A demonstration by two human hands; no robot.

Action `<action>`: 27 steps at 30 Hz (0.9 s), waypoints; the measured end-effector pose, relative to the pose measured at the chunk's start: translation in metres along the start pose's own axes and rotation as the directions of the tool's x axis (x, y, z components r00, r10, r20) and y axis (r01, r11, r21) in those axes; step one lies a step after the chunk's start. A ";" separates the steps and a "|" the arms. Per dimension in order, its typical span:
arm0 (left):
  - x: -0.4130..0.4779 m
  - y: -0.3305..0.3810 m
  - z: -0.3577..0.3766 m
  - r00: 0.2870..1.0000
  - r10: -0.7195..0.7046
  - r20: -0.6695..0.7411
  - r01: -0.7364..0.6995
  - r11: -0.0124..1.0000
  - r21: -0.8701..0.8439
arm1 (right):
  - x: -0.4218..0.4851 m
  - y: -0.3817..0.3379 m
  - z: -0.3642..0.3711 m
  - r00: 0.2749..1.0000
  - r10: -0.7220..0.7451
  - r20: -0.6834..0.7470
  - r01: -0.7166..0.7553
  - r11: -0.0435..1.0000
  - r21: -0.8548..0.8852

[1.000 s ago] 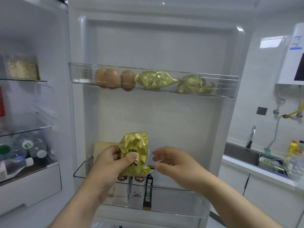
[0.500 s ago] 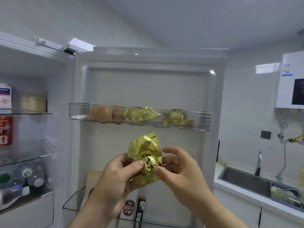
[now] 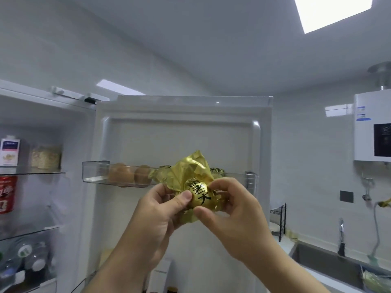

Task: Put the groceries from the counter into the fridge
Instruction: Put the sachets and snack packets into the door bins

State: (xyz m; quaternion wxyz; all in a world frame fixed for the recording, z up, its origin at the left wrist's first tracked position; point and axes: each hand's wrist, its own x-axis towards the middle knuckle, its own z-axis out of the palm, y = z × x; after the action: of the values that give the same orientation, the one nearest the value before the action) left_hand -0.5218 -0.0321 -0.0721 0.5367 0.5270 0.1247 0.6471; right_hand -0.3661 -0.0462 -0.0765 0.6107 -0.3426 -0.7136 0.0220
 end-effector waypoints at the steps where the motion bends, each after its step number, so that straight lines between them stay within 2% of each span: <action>1: 0.004 0.003 0.003 1.000 0.009 0.021 -0.009 1.000 -0.003 | 0.007 -0.002 -0.003 1.000 -0.009 -0.002 0.009 1.000 -0.018; 5: 0.023 0.015 0.006 0.997 0.067 0.037 -0.070 0.995 0.064 | 0.037 -0.015 -0.018 1.000 -0.003 -0.025 0.002 0.999 -0.043; 7: 0.032 0.019 -0.001 0.984 0.176 -0.019 -0.165 0.951 0.260 | 0.050 -0.020 -0.027 0.999 0.007 -0.041 -0.009 0.999 -0.050; 8: 0.037 0.019 -0.007 0.955 0.294 -0.041 -0.249 0.867 0.431 | 0.056 -0.022 -0.032 0.999 0.016 -0.044 -0.018 0.998 -0.059; 9: 0.041 0.018 -0.014 0.894 0.448 -0.018 -0.342 0.706 0.620 | 0.062 -0.023 -0.036 0.999 0.024 -0.043 -0.027 0.996 -0.080; 10: 0.046 0.018 -0.022 0.804 0.591 0.070 -0.419 0.479 0.771 | 0.067 -0.024 -0.040 0.999 0.032 -0.041 -0.036 0.993 -0.108; 11: 0.050 0.018 -0.029 0.717 0.668 0.201 -0.469 0.248 0.848 | 0.072 -0.024 -0.044 0.998 0.042 -0.038 -0.047 0.989 -0.138; 12: 0.055 0.016 -0.036 0.667 0.672 0.320 -0.487 0.069 0.870 | 0.078 -0.024 -0.048 0.998 0.060 -0.026 -0.063 0.984 -0.169; 13: 0.060 0.012 -0.043 0.645 0.645 0.409 -0.498 -0.052 0.866 | 0.082 -0.025 -0.050 0.997 0.081 -0.002 -0.080 0.976 -0.201; 14: 0.063 0.009 -0.049 0.634 0.622 0.460 -0.503 -0.121 0.856 | 0.086 -0.026 -0.052 0.994 0.104 0.033 -0.094 0.969 -0.230; 16: 0.065 0.004 -0.054 0.618 0.615 0.489 -0.504 -0.168 0.847 | 0.092 -0.028 -0.052 0.981 0.147 0.123 -0.109 0.956 -0.271; 20: 0.069 0.002 -0.054 0.609 0.635 0.475 -0.514 -0.139 0.846 | 0.104 -0.029 -0.047 0.947 0.165 0.276 -0.087 0.958 -0.273; 27: 0.072 0.001 -0.056 0.587 0.664 0.464 -0.533 -0.114 0.838 | 0.134 -0.022 -0.043 0.939 0.152 0.309 -0.072 0.964 -0.257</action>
State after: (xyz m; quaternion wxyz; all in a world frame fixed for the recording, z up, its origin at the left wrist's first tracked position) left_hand -0.5583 0.0500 -0.0549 -0.2561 0.6895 0.2590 0.6260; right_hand -0.3402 -0.0105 0.0588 0.4356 -0.4465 -0.7811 0.0261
